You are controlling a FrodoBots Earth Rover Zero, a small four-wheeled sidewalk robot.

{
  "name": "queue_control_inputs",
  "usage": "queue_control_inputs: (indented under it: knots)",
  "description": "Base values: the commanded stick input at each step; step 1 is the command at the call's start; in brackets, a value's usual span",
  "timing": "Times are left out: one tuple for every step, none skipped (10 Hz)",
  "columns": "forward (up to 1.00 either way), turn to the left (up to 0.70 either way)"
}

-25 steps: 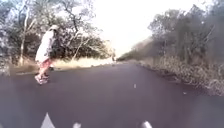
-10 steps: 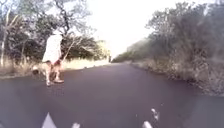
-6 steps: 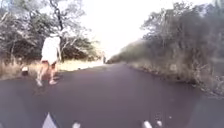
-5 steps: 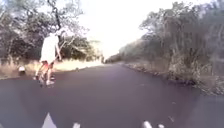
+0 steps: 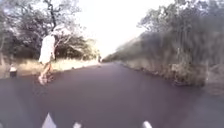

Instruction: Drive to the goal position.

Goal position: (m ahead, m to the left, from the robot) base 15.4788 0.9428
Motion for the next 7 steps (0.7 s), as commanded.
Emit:
queue_control_inputs:
  knots:
    - [0.85,0.00]
    - [0.85,0.00]
    - [0.85,-0.02]
    - [0.85,-0.14]
    - [0.85,-0.26]
    - [0.85,-0.30]
    - [0.85,-0.18]
